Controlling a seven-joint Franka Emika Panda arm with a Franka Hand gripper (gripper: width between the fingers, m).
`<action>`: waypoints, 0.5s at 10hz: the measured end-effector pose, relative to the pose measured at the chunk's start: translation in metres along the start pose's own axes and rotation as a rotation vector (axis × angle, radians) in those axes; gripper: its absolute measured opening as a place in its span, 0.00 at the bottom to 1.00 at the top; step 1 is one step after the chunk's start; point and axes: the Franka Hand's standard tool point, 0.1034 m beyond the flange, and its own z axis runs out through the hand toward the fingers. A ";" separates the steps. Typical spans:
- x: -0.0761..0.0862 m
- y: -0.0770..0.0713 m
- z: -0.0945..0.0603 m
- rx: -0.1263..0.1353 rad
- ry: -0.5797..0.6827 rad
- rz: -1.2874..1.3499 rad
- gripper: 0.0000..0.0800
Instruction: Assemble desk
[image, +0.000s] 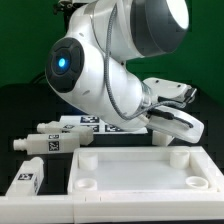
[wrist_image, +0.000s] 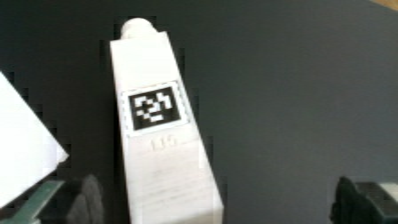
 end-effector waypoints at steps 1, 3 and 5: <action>0.000 0.000 0.001 0.000 -0.001 0.001 0.81; 0.006 0.011 0.021 0.033 -0.024 0.048 0.81; 0.003 0.012 0.030 0.074 -0.057 0.057 0.81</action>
Offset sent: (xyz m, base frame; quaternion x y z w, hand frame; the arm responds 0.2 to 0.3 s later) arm -0.0256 0.0270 -0.0286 0.0752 -0.0555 0.0376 0.9949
